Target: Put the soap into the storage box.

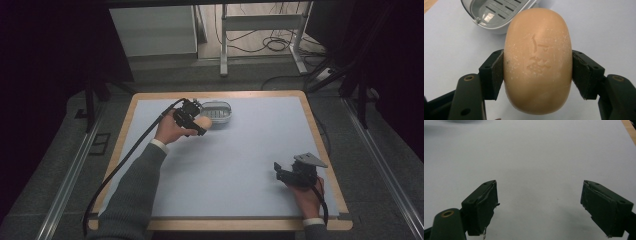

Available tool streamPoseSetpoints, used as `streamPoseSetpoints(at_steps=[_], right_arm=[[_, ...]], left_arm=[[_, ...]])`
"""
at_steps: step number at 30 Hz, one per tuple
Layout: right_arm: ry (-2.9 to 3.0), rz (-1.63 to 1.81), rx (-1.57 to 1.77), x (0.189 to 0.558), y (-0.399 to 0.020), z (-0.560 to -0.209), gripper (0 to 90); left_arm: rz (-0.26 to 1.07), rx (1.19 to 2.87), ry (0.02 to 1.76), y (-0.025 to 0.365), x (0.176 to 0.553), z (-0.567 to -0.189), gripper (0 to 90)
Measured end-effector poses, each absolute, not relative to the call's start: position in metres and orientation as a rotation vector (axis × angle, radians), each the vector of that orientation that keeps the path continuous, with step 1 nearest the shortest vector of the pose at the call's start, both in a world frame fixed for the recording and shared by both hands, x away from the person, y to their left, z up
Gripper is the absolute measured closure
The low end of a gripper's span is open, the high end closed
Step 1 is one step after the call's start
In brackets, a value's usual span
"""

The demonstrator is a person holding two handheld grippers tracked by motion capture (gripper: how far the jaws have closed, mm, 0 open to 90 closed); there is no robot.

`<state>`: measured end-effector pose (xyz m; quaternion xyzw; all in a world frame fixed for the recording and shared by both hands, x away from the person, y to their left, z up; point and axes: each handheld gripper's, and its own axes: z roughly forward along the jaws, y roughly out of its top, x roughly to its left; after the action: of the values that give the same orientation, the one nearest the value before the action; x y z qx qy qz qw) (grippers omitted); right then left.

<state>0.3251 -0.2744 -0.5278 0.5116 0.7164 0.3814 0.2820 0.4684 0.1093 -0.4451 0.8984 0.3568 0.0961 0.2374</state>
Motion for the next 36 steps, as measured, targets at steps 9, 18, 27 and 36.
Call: streamPoseSetpoints(at_steps=[9, 18, 27, 36], right_arm=[[1.918, 1.020, 1.368, 0.325, -0.274, -0.528, 14.5], [1.919, 1.022, 1.371, 0.325, -0.274, -0.528, 14.5], [1.918, 1.022, 1.370, 0.325, -0.274, -0.528, 14.5], [1.919, 1.023, 1.371, 0.325, -0.274, -0.528, 14.5]], left_arm=[[0.260, 2.491, 0.968, 0.107, 0.480, -0.442, 32.9], [0.251, 2.481, 0.974, 0.102, 0.491, -0.440, 32.9], [0.257, 2.493, 0.958, 0.097, 0.499, -0.441, 32.9], [0.251, 2.501, 0.964, 0.092, 0.513, -0.440, 32.9]])
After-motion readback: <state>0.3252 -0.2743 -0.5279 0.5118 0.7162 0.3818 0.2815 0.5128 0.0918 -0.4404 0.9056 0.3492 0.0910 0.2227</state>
